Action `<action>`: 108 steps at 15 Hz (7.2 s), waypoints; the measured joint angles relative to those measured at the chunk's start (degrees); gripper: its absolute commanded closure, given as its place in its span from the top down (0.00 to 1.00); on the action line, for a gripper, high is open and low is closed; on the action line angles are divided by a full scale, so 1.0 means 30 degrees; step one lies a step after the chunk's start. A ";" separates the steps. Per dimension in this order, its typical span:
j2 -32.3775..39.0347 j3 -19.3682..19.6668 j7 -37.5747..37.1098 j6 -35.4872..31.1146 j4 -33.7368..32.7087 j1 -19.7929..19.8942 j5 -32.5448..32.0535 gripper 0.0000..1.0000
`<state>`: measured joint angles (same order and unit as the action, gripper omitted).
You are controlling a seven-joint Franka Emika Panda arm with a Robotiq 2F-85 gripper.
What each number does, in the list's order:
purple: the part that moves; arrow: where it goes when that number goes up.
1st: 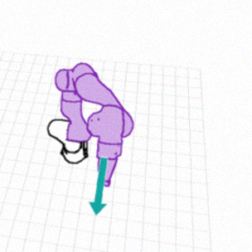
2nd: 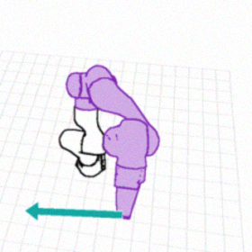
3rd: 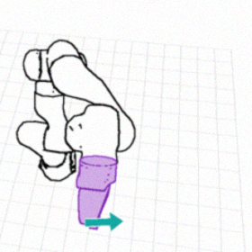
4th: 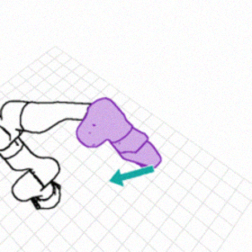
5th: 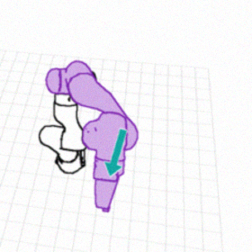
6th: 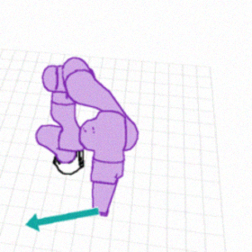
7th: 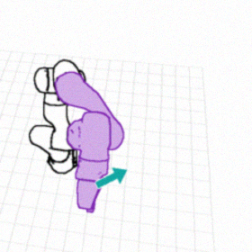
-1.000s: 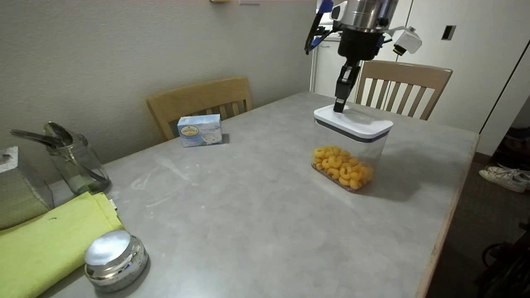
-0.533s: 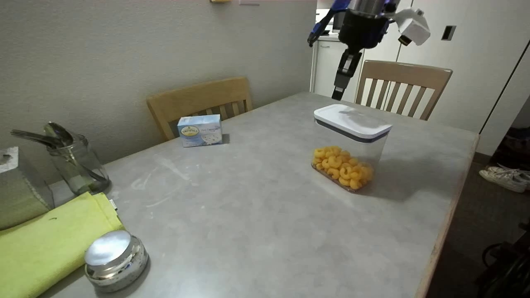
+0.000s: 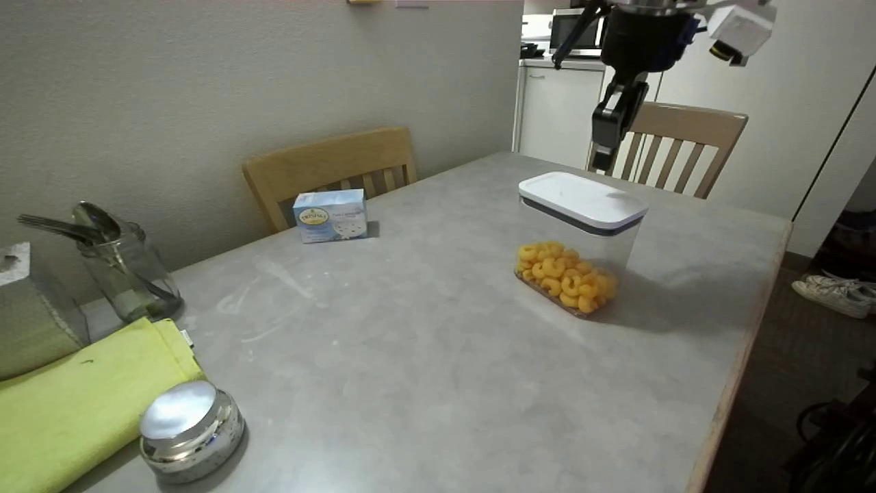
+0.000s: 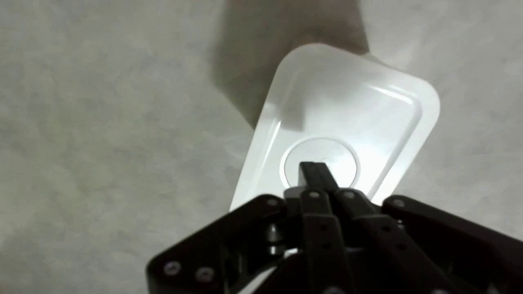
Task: Press the button on the white lid then take the lid and put it on the table
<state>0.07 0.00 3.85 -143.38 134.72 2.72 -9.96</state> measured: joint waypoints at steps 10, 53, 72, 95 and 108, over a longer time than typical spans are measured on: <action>0.0178 -0.0002 0.2178 0.1050 0.0119 -0.0281 0.2674 0.00; 0.4470 0.0392 0.2655 0.1388 -0.4387 -0.0151 0.1806 0.00; 0.4215 0.0393 0.2581 0.3025 -0.4411 0.0434 0.3687 0.00; 0.2587 0.0342 0.2821 0.2792 -0.2647 0.0288 0.3684 0.59; 0.2493 0.0341 0.2798 0.2797 -0.2678 0.0289 0.3691 0.00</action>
<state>7.55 1.03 12.24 -134.99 126.69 3.58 1.12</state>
